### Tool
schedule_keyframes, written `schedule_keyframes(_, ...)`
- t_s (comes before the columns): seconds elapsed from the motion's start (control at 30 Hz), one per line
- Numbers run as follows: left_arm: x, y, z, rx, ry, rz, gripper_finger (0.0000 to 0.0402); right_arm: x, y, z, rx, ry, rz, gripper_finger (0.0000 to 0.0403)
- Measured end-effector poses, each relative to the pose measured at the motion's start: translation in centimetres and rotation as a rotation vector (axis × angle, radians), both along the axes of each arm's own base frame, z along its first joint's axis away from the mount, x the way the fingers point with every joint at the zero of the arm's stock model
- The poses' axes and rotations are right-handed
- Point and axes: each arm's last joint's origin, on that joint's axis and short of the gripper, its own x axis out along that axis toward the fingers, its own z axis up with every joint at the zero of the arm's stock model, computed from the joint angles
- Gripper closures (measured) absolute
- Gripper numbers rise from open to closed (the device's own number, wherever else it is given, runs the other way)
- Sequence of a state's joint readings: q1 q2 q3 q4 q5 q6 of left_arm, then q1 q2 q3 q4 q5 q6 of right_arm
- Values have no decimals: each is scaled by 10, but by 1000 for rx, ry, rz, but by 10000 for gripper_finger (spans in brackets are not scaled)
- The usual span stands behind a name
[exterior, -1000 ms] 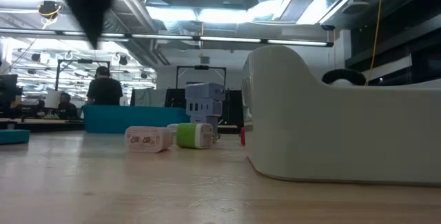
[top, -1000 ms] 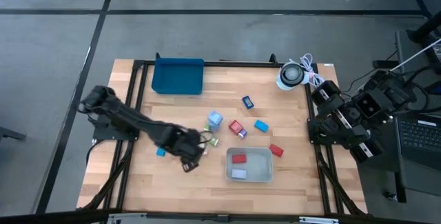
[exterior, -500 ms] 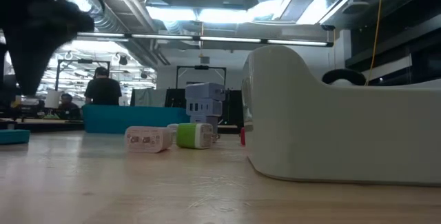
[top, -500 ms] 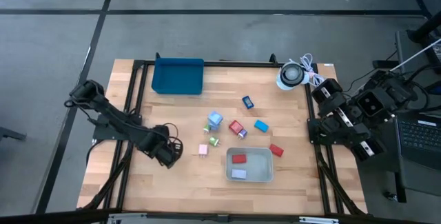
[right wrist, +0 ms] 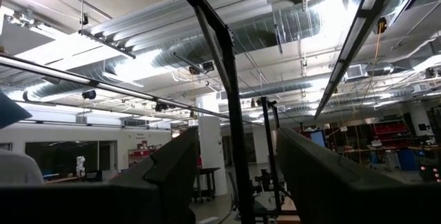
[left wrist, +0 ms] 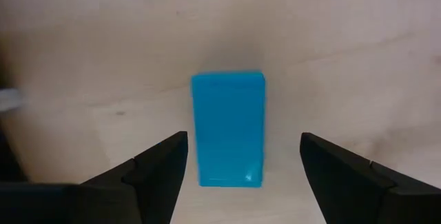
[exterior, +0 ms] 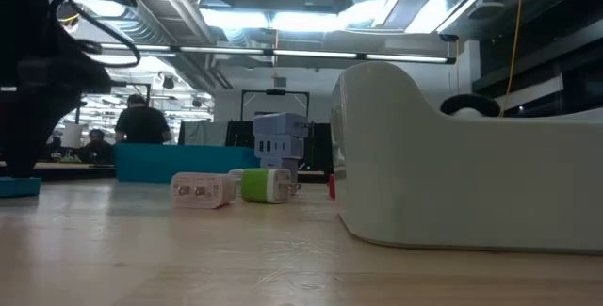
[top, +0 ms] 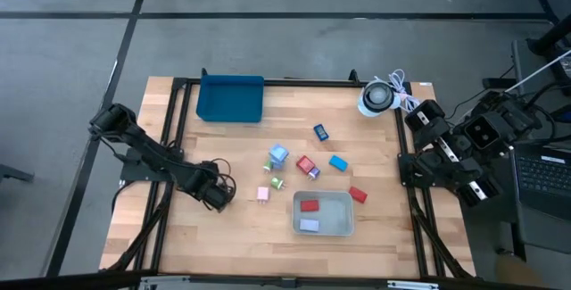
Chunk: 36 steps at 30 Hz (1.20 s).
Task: Pick & Place Office items
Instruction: Put the left blue digital clock into the gray bin
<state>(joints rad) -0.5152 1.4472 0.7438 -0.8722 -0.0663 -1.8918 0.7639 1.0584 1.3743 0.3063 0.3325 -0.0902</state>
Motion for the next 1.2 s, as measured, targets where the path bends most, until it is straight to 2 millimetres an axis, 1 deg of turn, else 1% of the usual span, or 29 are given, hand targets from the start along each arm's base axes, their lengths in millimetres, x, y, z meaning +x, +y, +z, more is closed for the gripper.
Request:
schedule_keyframes(0.23,-3,2,-9,-11,-3,-4,127,0,-1,0,6,10,-35,198)
schedule_keyframes(0.4,-6,2,-20,-46,-37,-5,126,0,-1,0,4,10,-39,198)
schedule_keyframes(0.5,-8,4,-23,-48,-32,-5,132,1,-1,0,9,15,-49,198)
schedule_keyframes(0.63,-9,4,-24,-46,-25,-31,163,0,-2,0,15,11,-53,198)
schedule_keyframes(0.83,-7,7,-23,-53,-27,-33,239,0,-2,0,10,9,-55,198)
schedule_keyframes(0.87,-6,8,-23,-55,-34,-41,247,0,-2,0,10,9,-55,198)
schedule_keyframes(0.93,-5,11,-21,-63,-56,-62,248,0,-2,0,10,9,-55,198)
schedule_keyframes(1.0,0,14,-17,-70,-116,-93,248,0,-2,0,10,9,-55,198)
schedule_keyframes(1.03,5,15,-14,-54,-176,-112,248,0,-2,0,9,9,-56,198)
schedule_keyframes(1.1,18,17,-3,-25,-318,-162,248,0,-2,0,9,9,-56,198)
schedule_keyframes(1.2,39,20,12,-18,-533,-283,246,0,-2,0,6,7,-58,198)
